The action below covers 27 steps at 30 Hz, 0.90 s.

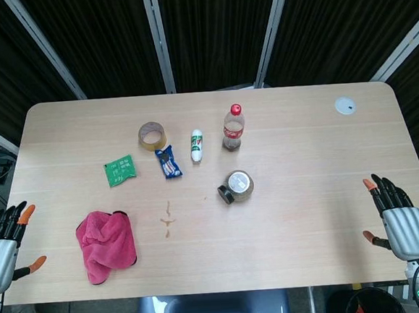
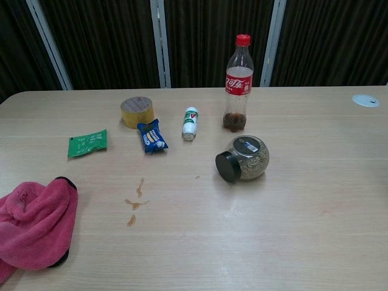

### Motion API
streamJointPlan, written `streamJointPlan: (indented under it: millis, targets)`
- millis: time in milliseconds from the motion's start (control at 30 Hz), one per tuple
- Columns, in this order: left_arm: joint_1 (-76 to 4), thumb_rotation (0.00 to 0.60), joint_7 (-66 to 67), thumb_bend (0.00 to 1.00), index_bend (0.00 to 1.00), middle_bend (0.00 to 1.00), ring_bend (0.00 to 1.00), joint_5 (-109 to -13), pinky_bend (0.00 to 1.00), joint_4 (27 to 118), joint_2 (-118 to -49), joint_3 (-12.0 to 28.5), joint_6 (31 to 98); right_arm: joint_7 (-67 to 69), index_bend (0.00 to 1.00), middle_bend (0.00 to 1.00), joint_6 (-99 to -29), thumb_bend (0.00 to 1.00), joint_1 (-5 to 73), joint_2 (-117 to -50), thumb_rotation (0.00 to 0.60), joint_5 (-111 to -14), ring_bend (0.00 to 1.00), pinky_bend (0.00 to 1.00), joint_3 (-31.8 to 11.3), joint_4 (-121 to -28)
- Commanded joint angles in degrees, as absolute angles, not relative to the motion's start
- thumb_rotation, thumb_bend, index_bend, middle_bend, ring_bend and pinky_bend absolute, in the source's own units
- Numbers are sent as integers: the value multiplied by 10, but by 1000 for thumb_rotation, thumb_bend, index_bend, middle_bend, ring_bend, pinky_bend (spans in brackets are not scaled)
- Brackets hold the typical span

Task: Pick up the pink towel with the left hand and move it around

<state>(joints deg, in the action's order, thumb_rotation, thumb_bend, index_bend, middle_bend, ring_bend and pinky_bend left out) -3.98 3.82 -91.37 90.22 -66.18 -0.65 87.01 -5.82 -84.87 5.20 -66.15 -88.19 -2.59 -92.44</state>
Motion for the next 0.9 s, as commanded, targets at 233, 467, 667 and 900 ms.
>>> streamJointPlan:
  millis: [233, 467, 667, 900]
  targets:
    - [-40, 600, 46, 0, 0, 0, 0, -915, 0, 903, -663, -8, 868, -53, 24, 0, -848, 0, 51, -658, 600, -883, 0, 151, -25, -926]
    - [-42, 600, 50, 0, 0, 0, 0, -913, 0, 903, -663, -11, 861, -53, 24, 0, -846, 0, 52, -658, 600, -882, 0, 151, -25, -927]
    - [-45, 600, 61, 0, 0, 0, 0, -909, 0, 915, -665, -22, 836, -52, 24, 0, -846, 0, 51, -658, 600, -879, 0, 151, -26, -928]
    - [-54, 600, 105, 0, 0, 0, 0, -893, 0, 952, -676, -30, 798, -46, 24, 0, -845, 0, 50, -656, 600, -877, 0, 151, -26, -929]
